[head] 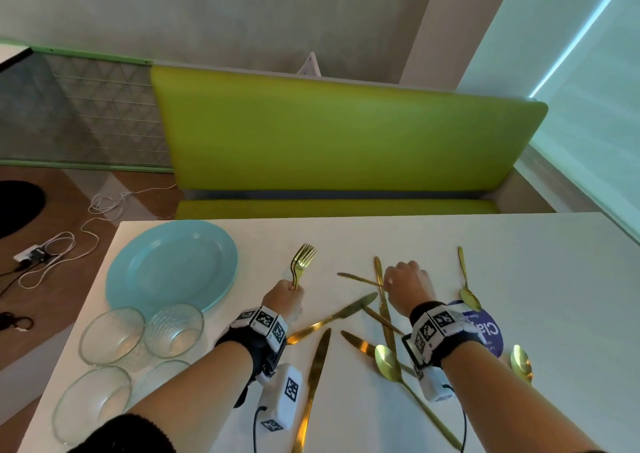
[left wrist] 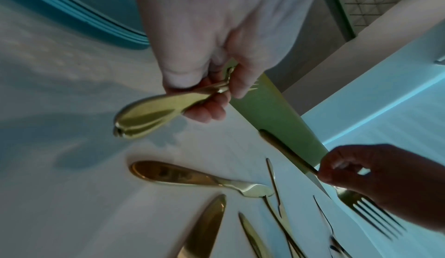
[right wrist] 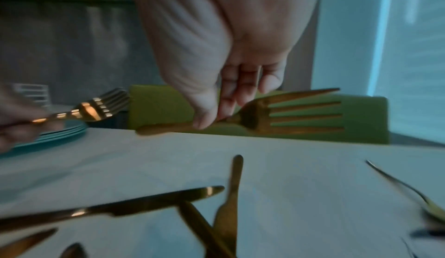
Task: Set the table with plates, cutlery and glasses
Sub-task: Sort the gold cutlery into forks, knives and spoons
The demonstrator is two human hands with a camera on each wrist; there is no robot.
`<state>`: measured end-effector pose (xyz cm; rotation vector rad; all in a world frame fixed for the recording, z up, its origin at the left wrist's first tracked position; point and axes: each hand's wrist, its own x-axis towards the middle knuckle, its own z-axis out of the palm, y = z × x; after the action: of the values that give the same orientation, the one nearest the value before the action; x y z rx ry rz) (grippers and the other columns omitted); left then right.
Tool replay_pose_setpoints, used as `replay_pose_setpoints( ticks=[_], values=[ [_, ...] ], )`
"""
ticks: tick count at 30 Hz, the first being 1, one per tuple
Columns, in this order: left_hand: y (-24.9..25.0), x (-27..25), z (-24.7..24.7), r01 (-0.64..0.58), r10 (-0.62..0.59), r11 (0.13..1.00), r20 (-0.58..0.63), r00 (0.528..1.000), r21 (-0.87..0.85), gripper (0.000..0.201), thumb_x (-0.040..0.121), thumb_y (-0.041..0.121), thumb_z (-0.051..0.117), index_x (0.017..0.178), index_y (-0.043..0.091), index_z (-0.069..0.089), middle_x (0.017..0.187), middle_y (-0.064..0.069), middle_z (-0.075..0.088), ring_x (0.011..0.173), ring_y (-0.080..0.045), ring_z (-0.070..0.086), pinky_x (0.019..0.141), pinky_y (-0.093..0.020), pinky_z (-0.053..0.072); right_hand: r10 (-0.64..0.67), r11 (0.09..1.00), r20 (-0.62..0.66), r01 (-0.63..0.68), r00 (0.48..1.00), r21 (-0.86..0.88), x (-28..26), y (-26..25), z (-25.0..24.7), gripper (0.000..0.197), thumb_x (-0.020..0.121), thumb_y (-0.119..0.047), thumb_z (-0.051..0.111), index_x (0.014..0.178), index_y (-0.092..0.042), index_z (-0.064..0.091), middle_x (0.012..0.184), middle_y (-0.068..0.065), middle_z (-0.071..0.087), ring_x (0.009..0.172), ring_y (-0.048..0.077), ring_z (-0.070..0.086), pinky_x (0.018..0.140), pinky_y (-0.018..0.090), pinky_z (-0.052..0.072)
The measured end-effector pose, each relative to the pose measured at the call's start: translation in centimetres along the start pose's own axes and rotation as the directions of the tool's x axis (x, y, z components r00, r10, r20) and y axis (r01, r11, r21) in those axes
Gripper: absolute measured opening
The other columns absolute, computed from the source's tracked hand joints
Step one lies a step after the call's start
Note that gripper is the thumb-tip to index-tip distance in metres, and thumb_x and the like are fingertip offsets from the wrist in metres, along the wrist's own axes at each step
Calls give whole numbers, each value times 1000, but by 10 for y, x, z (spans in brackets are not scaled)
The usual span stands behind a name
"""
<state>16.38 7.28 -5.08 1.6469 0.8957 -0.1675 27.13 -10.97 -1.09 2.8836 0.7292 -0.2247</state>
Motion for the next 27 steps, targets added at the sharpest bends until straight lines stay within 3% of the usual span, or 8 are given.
replay_pose_setpoints(
  ticks=[6,8,11,13,15,16,19,27],
  values=[
    [7,-21,6,-52,30,981,117,993,187,27,85,14,46,111,10,55,111,-17,64,106,-35,62,95,-41,51,-366,905,118,382,923,-189,-34,-38,-15,25,96,-20,46,115,-14,62,115,7,57,113,25,47,92,35,39],
    [8,-28,13,-68,19,961,183,983,266,27,86,12,44,110,10,55,100,-14,65,95,-30,63,86,-35,52,-429,863,113,444,896,-241,-44,-49,-18,25,96,-20,46,114,-15,63,113,8,57,110,25,47,90,36,39],
    [8,-43,20,-110,5,936,300,954,334,14,88,5,40,82,8,52,69,-6,54,65,-20,54,65,-26,43,-493,825,97,500,865,-263,-55,-58,-20,24,96,-20,47,110,-17,66,114,7,56,114,25,45,89,35,39],
    [8,-52,24,-127,-26,916,372,928,382,22,91,1,40,78,0,58,77,-14,59,69,-22,60,65,-25,46,-506,820,110,517,855,-246,-61,-60,-22,26,96,-21,45,112,-19,66,115,6,56,115,25,45,88,35,39],
    [8,-61,26,-94,-77,922,415,907,377,24,94,1,41,103,-7,62,106,-23,64,92,-30,65,77,-28,48,-509,818,134,526,851,-232,-67,-60,-22,26,96,-20,46,112,-21,67,114,6,56,111,25,47,86,34,39],
    [5,-64,29,-76,-98,926,430,898,369,24,95,2,41,108,-7,59,108,-22,65,87,-28,66,79,-30,49,-508,820,143,527,850,-224,-69,-59,-21,25,96,-20,47,111,-23,67,113,6,56,109,24,48,85,34,39],
    [-5,-66,40,-86,-70,943,446,892,320,23,94,5,31,85,8,52,76,-10,63,62,-16,59,75,-33,54,-492,835,158,515,856,-192,-77,-57,-18,24,95,-20,49,108,-21,69,113,6,56,109,25,48,89,36,40],
    [-11,-76,57,28,-107,986,491,865,165,26,93,5,33,74,11,49,67,-4,54,53,-14,50,50,-21,40,-433,893,100,441,896,-90,-97,-45,-3,26,95,-14,47,109,-16,68,121,9,56,117,27,47,94,38,36]
  ],
)
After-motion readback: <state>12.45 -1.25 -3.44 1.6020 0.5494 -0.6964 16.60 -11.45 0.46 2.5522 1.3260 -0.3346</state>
